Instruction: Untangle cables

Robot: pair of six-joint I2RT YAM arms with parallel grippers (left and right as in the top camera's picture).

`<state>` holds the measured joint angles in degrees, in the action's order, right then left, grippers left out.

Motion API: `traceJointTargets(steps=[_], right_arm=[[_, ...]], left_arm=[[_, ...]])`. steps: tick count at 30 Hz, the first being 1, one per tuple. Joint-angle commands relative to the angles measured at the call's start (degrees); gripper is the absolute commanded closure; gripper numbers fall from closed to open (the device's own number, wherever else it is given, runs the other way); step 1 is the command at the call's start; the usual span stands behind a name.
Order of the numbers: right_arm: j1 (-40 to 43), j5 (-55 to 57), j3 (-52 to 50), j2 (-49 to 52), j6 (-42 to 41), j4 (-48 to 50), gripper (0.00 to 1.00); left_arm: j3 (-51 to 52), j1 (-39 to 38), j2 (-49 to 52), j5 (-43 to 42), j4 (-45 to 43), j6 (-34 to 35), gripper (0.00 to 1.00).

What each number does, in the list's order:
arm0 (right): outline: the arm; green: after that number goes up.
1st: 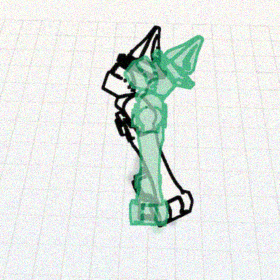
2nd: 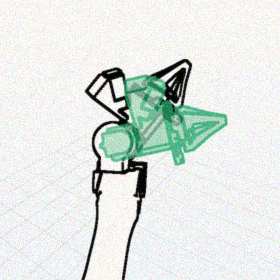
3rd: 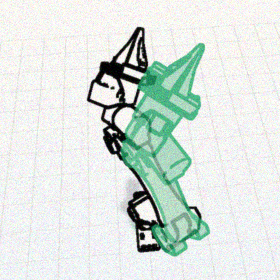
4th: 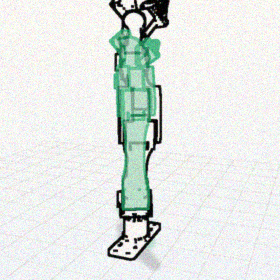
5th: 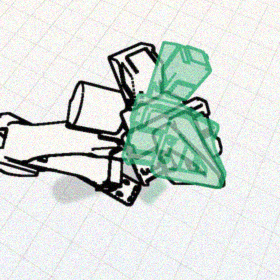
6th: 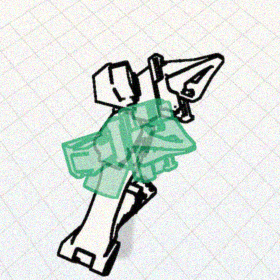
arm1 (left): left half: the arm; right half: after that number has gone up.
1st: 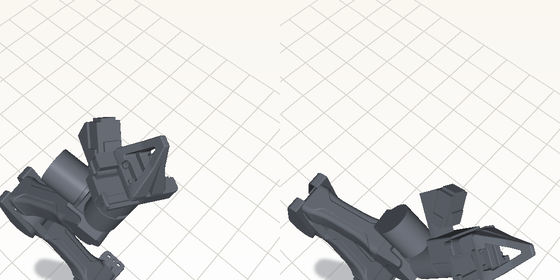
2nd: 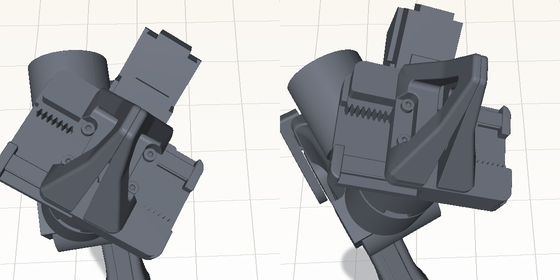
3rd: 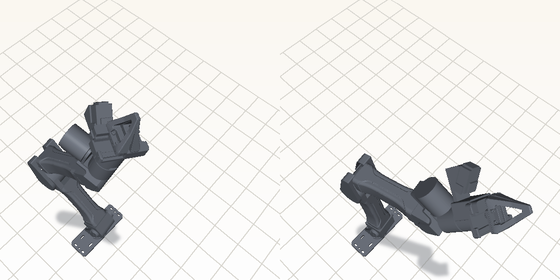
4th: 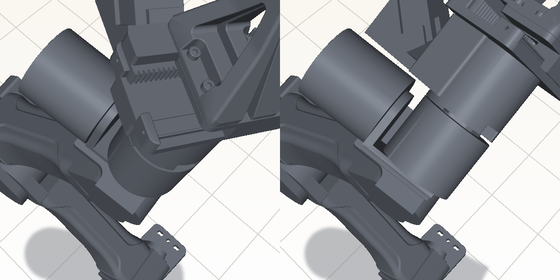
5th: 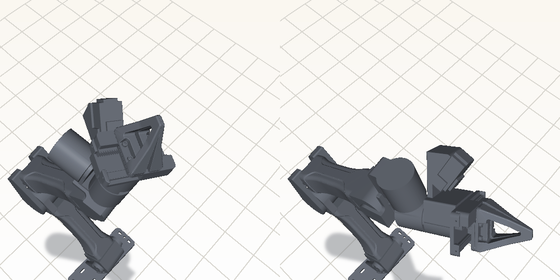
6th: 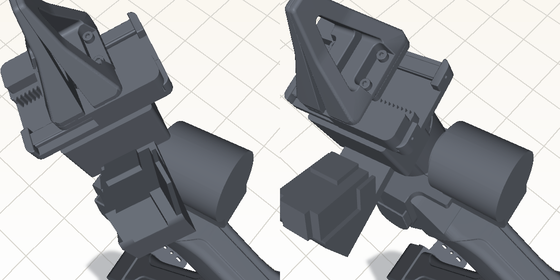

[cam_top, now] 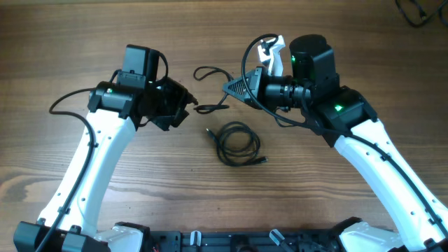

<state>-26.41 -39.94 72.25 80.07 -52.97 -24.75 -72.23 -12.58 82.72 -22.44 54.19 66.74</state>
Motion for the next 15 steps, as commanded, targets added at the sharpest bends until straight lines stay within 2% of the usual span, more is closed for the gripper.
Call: traceJointTargets(steps=[1,3,5,8,11,15], right_arm=[[0.24,-1.36,0.87,-0.81,-2.73,2.67,0.96],[0.24,-1.36,0.87,-0.81,-4.50,4.37,0.96],[0.24,-1.33,0.85,-0.81,-5.33,5.07,0.96],[0.24,-1.38,0.85,-0.79,-5.40,5.01,0.96],[0.22,-2.67,0.85,-0.81,-5.51,4.98,0.96],[0.22,-3.89,0.85,-0.81,-5.49,4.76,0.96]], left_arm=[[-0.11,0.15,0.24,-2.23,0.11,-0.26,0.63],[-0.11,0.15,0.24,-2.21,0.09,-0.24,0.67],[-0.11,0.17,0.24,-2.23,0.07,-0.24,0.62],[-0.11,0.15,0.24,-2.45,0.07,-0.22,0.65],[-0.11,0.17,0.24,-3.72,-0.20,-0.24,0.60],[-0.11,0.17,0.24,-5.25,-1.49,-0.20,0.75]])
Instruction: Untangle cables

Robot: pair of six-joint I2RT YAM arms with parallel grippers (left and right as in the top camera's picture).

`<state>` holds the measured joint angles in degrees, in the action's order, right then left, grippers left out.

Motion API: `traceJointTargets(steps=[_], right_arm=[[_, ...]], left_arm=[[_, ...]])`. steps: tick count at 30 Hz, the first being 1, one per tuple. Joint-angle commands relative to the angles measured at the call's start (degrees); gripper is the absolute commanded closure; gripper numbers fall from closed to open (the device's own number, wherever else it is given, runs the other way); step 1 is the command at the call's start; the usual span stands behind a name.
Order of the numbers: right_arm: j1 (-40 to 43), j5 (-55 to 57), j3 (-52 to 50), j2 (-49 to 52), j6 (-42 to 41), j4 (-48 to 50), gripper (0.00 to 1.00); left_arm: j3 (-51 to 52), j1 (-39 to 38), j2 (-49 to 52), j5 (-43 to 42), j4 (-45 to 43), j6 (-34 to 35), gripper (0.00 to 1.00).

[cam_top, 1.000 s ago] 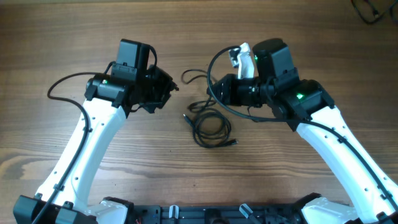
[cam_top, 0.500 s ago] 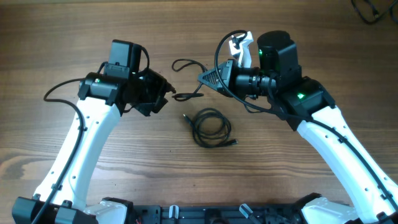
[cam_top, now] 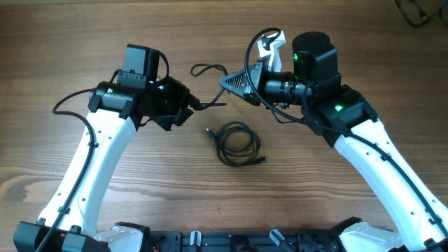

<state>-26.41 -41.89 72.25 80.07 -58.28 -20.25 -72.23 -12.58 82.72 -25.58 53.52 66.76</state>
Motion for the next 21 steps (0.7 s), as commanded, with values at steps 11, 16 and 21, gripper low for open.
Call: traceJointTargets(steps=[11,16,21], right_arm=[[0.24,-1.92,0.85,-0.81,3.54,-1.33,0.96],[0.24,-1.86,0.85,-0.79,16.37,-7.02,0.96],[0.24,-2.62,0.85,-0.79,23.82,-13.99,0.96]], left_arm=[[-0.11,0.17,0.24,5.49,-0.98,-0.28,0.95],[-0.11,0.17,0.24,5.92,-2.10,-0.26,0.96],[-0.11,0.17,0.24,5.95,-2.93,-0.26,0.94]])
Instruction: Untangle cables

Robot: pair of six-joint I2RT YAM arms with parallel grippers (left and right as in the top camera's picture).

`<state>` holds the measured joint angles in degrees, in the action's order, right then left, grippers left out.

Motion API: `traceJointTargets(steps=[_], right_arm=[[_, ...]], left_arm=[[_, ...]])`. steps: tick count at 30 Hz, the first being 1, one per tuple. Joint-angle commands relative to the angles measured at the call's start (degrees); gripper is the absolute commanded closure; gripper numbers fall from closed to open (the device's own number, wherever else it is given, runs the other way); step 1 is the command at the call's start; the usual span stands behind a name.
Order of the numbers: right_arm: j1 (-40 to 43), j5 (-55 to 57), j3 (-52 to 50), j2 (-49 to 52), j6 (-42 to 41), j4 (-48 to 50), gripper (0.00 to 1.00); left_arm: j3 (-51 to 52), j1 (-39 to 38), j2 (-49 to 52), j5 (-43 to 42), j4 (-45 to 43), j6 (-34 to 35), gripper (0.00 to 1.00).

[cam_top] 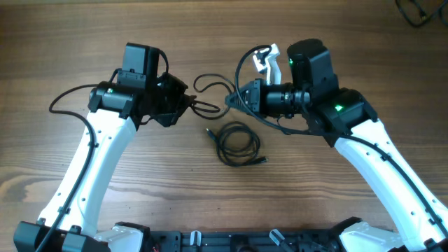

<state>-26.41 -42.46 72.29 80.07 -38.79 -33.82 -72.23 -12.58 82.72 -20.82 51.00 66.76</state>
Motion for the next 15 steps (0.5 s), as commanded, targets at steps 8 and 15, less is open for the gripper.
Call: traceJointTargets(steps=[8,15], right_arm=[[0.24,2.60,0.81,-0.81,9.03,-4.72,0.96],[0.24,6.64,0.81,-0.81,8.26,-6.93,0.96]], left_arm=[[-0.11,0.17,0.24,1.66,-0.48,-0.26,0.96],[-0.11,0.17,0.24,3.56,-0.68,-0.26,0.95]])
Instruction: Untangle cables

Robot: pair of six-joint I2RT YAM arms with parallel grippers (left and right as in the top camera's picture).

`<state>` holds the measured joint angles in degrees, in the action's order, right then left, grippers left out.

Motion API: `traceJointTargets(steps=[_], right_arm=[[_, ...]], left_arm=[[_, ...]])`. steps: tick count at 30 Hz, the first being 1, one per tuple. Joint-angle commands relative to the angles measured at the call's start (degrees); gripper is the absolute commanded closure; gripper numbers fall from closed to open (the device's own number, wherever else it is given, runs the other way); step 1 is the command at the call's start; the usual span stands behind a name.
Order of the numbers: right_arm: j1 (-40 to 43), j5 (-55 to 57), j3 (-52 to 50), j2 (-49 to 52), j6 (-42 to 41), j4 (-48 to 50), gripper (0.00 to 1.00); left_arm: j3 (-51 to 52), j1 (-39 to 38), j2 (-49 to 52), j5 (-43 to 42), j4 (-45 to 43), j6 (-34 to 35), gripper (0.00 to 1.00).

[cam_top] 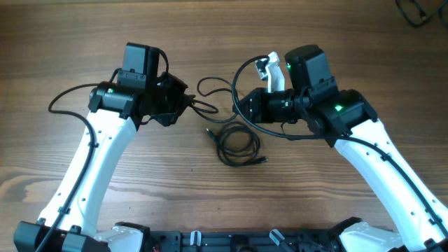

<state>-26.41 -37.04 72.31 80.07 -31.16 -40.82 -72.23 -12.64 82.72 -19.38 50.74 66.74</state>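
Note:
A thin black cable [212,85] loops on the table between the two grippers. My left gripper [187,105] is shut on its left end. My right gripper [238,106] faces it from the right, its dark fingers closed over the other part of that cable. A second black cable [236,143] lies coiled in a ring just in front of them, with its plug ends sticking out at the upper left and lower right. Neither gripper touches the coil.
The wooden table [224,203] runs all around. The arms' own black wires hang beside each wrist. A dark tangle of cord [418,10] shows at the far right corner. The arm bases stand along the near edge.
My right gripper has shifted slightly nearer and to the right, closer to the coil. The thin cable's loop now bulges between the grippers. The left gripper has hardly moved.
The grippers first held the thin cable, the left lower and the right higher, with a loop lying farther back. The right then sat a little to the left. Later the left was farther back and the right nearer. The coil has stayed put.

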Motion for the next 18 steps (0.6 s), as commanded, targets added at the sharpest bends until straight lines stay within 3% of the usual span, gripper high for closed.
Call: traceJointTargets(steps=[1,4,9,11,13,18], right_arm=[[0.24,1.25,0.79,-0.79,-1.09,0.26,0.96],[0.24,1.46,0.79,-0.79,-1.79,0.15,0.96],[0.24,1.46,0.79,-0.79,7.78,-2.14,0.96],[0.24,1.79,0.79,-0.79,10.29,-3.19,0.96],[0.24,3.15,0.79,-0.79,10.19,-3.19,0.96],[0.24,4.02,0.79,-0.79,6.73,-2.56,0.96]], left_arm=[[-0.11,0.24,0.24,2.14,-0.42,-0.24,0.95],[-0.11,0.24,0.24,2.40,-0.92,-0.24,0.96],[-0.11,0.24,0.24,2.58,-1.95,-0.24,0.96],[-0.11,0.24,0.24,2.56,-2.86,-0.22,0.89],[-0.11,0.24,0.24,2.56,-3.45,-0.24,0.95],[-0.11,0.24,0.24,2.56,-3.45,-0.24,0.96]])
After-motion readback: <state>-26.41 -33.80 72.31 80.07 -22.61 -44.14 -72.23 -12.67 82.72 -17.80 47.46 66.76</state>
